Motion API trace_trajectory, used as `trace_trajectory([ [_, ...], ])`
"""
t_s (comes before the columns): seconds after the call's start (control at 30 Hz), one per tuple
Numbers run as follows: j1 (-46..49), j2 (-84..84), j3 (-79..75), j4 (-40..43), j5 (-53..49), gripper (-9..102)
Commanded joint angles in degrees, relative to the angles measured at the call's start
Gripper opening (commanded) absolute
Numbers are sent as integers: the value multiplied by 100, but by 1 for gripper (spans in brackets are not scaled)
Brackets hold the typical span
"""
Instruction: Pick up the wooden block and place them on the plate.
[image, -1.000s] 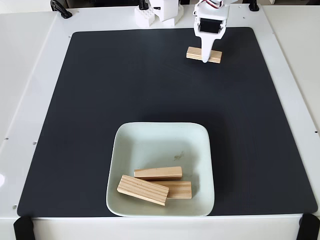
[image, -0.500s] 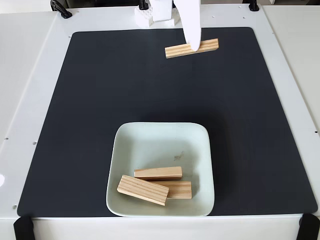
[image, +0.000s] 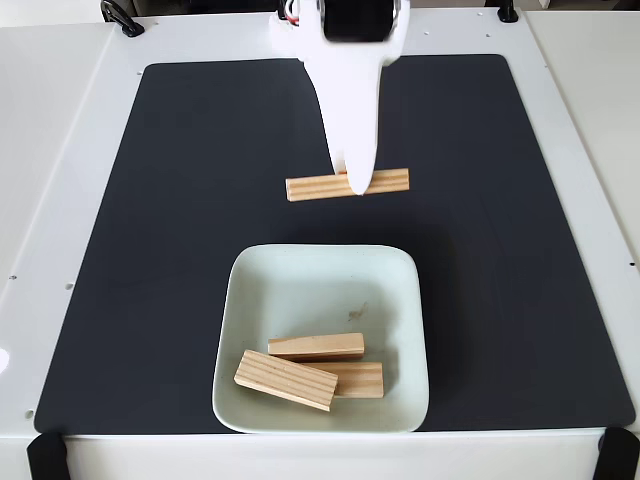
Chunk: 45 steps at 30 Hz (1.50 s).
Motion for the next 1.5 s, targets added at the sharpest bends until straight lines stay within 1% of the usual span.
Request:
trace_trajectory([
  [0.0, 70, -519, -932, 299, 35, -1],
  [0.17, 167, -984, -1354, 299, 44, -1],
  [0.4, 281, -1072, -1354, 299, 62, -1],
  [0.63, 290, -1213, -1380, 299, 404, -1],
  [1.33, 316, -1266, -1301, 290, 334, 0],
  [1.4, 316, -1266, -1292, 290, 334, 4],
  [1.47, 325, -1266, -1292, 299, 325, 14],
])
